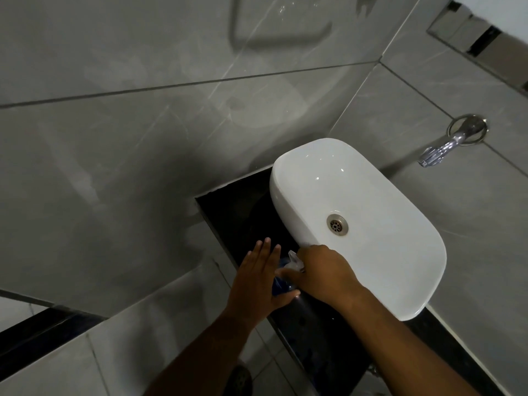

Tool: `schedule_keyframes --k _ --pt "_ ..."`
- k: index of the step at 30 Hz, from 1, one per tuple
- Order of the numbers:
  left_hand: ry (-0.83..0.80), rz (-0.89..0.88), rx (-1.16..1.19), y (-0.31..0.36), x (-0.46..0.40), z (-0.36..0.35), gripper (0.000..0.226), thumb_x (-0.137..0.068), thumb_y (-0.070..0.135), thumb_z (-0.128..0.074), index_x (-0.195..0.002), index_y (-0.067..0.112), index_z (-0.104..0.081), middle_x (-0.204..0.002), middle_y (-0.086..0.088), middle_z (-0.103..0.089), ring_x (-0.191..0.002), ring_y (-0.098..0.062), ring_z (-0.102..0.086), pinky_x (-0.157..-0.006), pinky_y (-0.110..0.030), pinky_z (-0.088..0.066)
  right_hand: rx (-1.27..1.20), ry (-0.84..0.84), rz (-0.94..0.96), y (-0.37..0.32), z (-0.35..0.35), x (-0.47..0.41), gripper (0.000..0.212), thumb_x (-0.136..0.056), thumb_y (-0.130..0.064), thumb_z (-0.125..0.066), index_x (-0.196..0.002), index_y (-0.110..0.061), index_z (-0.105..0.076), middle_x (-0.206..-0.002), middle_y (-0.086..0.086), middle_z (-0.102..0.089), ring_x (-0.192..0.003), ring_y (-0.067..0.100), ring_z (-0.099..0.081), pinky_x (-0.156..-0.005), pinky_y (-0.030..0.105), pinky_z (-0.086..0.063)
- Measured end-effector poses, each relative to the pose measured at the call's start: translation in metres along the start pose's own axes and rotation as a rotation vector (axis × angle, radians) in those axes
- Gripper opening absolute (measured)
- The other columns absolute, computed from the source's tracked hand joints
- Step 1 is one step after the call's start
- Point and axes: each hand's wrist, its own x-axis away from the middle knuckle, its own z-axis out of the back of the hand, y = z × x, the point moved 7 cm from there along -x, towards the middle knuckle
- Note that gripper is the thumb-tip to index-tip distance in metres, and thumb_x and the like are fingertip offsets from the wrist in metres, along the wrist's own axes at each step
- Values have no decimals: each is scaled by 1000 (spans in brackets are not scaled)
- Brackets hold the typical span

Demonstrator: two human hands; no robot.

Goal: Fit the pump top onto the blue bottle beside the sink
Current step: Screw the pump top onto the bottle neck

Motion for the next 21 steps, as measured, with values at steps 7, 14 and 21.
schedule_keyframes --k 7,14,21 --pt "30 -5 59 2 1 4 100 -77 77 -43 -150 15 -15 -159 -8 -7 -147 -23 -2 -118 -42 -8 2 -9 9 -2 -7 -2 25 -86 -41 -62 -93 -17 -68 -89 4 -69 -81 21 -66 -74 35 -56" --pt "53 -20 79 4 1 9 99 -77 74 -48 -149 11 -21 -158 -12 -14 -146 -26 -7 -117 -43 -10 -74 -54 74 -5 -3 0 32 -81 -33 -71 -105 -15 -61 -98 3 -66 -84 15 -60 -68 27 -46" --pt "44 -7 67 4 1 6 98 -78 77 -44 -149 13 -21 -159 -12 -15 -146 -25 -7 -118 -43 -12 13 34 -59 4 -2 -2 27 -81 -48 -63 -73 -23 -57 -71 -2 -61 -64 14 -57 -52 22 -35"
